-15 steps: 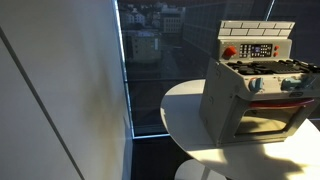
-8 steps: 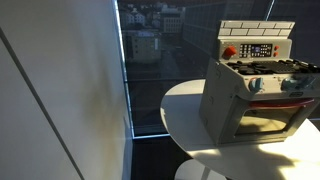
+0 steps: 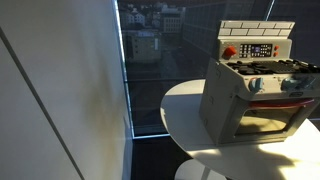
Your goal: Press the top right button on the stove
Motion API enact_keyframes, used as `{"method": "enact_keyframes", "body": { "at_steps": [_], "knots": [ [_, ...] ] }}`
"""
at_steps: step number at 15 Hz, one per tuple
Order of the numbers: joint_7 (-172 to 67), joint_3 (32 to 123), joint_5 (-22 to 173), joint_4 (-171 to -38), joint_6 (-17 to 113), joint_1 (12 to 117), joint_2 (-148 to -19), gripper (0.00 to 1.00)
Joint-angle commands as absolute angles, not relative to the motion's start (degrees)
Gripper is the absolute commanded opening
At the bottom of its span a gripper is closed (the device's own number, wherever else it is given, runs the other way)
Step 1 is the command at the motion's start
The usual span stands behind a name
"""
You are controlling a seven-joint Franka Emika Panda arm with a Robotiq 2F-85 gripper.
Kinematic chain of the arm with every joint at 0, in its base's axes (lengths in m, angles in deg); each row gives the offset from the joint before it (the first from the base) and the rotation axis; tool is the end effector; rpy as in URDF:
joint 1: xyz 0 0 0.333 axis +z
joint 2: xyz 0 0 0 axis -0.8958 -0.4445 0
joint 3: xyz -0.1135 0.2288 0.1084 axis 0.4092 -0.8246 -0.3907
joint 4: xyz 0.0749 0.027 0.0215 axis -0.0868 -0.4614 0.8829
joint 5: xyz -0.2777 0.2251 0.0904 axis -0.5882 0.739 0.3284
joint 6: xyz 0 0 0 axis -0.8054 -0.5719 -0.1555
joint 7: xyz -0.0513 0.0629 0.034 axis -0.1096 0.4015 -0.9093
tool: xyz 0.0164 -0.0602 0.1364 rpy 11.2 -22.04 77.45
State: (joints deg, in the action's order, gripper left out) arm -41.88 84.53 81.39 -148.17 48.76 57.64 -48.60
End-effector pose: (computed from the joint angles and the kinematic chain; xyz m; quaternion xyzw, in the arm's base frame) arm 0.4561 -0.1368 0.4079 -0.9816 0.1106 -0.1541 0.0197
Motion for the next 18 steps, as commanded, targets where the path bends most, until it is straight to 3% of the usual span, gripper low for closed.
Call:
{"method": "enact_keyframes", "body": {
  "at_steps": [1, 18],
  "knots": [
    [-41.93, 84.03, 81.59, -147.89, 48.69, 57.09, -48.93, 1.0],
    [-45.56, 83.43, 82.6, -143.82, 55.25, 57.18, -56.99, 1.0]
  ]
}}
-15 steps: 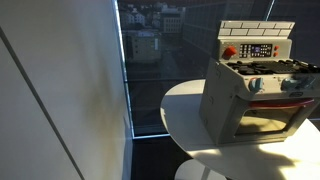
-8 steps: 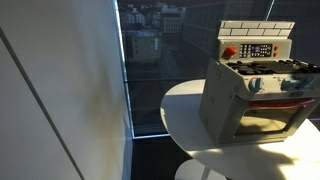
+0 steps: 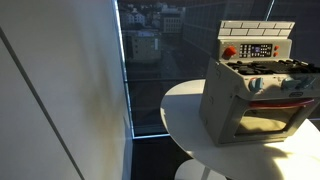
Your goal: Press the top right button on the stove
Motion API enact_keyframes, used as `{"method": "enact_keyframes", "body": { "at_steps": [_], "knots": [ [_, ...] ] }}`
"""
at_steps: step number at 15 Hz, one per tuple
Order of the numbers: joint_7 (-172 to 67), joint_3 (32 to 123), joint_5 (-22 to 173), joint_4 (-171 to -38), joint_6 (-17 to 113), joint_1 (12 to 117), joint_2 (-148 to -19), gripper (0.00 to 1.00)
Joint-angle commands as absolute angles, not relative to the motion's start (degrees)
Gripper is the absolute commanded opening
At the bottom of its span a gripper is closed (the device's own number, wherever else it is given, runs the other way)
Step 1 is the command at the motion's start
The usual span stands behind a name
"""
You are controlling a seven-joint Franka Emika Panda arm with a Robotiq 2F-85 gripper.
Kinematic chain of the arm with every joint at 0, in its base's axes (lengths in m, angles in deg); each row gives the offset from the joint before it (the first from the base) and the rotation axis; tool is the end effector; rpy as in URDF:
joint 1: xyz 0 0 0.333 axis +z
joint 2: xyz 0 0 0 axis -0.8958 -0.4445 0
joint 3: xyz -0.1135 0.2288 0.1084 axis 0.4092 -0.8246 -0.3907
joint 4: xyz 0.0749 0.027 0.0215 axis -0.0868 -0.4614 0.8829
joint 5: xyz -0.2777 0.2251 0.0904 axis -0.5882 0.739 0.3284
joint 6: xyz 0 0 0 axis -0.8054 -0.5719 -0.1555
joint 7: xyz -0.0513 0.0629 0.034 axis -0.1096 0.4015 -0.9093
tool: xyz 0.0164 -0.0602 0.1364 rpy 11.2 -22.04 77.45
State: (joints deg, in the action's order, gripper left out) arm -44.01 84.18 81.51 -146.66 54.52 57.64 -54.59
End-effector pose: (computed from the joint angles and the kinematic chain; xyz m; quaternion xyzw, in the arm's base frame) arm 0.4798 -0.1415 0.3835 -0.9779 0.1293 -0.1638 0.0100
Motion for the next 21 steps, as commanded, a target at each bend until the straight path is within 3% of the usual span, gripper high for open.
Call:
{"method": "enact_keyframes", "body": {
  "at_steps": [1, 21],
  "knots": [
    [-45.89, 83.35, 82.61, -143.33, 55.65, 57.16, -57.54, 1.0],
    [-50.25, 80.83, 84.65, -135.65, 62.24, 57.53, -68.24, 1.0]
  ]
}}
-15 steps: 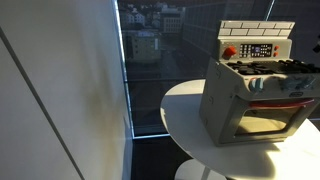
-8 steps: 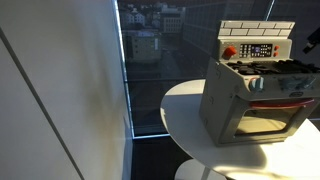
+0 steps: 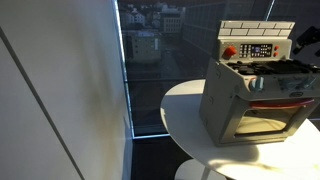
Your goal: Press the top right button on the stove
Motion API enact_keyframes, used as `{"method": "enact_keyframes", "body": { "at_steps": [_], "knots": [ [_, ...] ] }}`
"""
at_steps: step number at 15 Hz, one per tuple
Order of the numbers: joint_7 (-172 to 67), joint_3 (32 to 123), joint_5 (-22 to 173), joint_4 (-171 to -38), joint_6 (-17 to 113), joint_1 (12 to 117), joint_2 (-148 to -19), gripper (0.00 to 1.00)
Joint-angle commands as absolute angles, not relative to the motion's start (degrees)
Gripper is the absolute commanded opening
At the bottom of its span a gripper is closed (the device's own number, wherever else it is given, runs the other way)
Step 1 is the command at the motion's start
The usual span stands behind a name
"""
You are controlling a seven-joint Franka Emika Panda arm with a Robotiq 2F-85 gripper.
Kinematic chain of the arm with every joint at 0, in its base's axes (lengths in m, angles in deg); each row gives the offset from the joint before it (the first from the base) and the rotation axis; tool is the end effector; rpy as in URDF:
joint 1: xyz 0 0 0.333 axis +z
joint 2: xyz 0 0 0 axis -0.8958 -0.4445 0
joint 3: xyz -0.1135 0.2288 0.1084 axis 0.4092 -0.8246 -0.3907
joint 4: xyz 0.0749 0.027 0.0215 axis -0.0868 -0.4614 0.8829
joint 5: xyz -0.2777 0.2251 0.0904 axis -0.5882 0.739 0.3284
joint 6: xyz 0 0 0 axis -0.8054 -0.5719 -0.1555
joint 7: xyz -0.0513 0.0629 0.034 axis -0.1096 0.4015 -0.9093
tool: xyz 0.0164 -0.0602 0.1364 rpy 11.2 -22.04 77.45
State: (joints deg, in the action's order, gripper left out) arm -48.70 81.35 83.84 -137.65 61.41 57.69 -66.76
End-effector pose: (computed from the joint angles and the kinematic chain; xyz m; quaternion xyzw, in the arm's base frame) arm 0.5444 -0.1324 0.3641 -0.9676 0.1591 -0.1959 0.0099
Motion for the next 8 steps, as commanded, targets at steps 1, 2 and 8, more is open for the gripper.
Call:
{"method": "enact_keyframes", "body": {
  "at_steps": [1, 2, 8],
  "knots": [
    [-50.69, 80.75, 84.46, -135.57, 62.88, 57.52, -68.47, 1.0],
    [-51.27, 80.71, 84.29, -135.48, 63.46, 57.49, -68.62, 1.0],
    [-52.84, 80.64, 84.03, -134.91, 65.15, 57.48, -69.25, 1.0]
  ]
}}
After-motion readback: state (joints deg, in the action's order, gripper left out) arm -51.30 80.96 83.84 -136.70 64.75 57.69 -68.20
